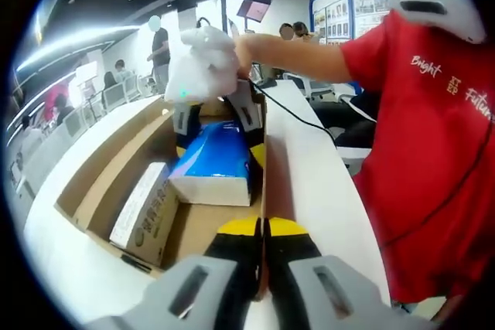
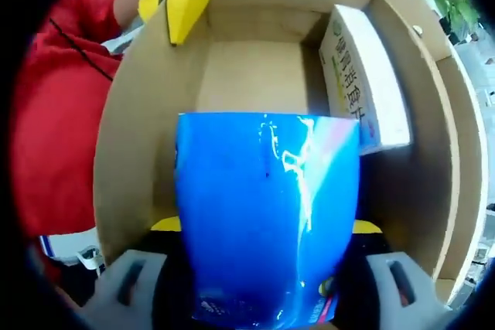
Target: Operate the shoe box by opening the lid, removing the specified soft item, and placing it in the target area until the item is outside and the box remains undamaged.
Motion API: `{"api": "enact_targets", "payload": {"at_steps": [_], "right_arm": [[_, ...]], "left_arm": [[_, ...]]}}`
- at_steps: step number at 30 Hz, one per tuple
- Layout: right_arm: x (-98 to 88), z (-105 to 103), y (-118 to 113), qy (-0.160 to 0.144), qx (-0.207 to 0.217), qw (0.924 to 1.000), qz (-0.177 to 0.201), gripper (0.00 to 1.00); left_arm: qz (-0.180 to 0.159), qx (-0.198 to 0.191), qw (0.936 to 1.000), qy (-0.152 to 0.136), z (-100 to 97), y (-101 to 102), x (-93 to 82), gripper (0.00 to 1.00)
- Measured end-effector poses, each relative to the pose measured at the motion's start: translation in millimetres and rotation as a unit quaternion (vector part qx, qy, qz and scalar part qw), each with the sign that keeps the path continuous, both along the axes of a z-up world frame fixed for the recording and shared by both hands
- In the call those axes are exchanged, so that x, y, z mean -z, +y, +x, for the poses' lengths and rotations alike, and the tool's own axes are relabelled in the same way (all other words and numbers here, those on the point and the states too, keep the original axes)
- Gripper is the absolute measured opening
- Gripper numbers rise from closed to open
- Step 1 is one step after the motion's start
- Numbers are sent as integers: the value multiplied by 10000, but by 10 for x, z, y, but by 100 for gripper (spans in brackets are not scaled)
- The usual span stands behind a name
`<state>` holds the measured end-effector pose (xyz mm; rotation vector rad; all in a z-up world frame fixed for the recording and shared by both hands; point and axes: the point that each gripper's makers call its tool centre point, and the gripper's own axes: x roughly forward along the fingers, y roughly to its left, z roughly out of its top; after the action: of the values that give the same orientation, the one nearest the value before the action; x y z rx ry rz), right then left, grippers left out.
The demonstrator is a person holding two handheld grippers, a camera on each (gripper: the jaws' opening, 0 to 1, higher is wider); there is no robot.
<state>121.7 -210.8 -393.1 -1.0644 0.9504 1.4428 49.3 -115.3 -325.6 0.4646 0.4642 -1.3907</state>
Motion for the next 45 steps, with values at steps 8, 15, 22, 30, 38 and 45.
{"api": "enact_targets", "payload": {"at_steps": [8,15,22,30,38,45], "right_arm": [[-6,49,11,-176,18,9998,-22,77],[-322,43,71,-135,-7,9997,224,75],[-320,14,-84,-225,-16,9997,-65,76],[-516,38,-150,-289,86,9995,-8,76],[-447,74,-226,-320,110,9994,48,76],[-496,139,-207,-413,53,9991,88,76]], "left_arm": [[-107,-42,9999,-88,13,2,-2,2],[-167,-21,9998,-113,22,2,-5,1],[-145,15,9999,26,23,-9,-6,1],[-195,-12,9998,-38,8,-8,-13,1],[-240,-29,9997,-18,3,-7,-23,1],[-248,-36,9997,-9,4,-3,-24,1]]}}
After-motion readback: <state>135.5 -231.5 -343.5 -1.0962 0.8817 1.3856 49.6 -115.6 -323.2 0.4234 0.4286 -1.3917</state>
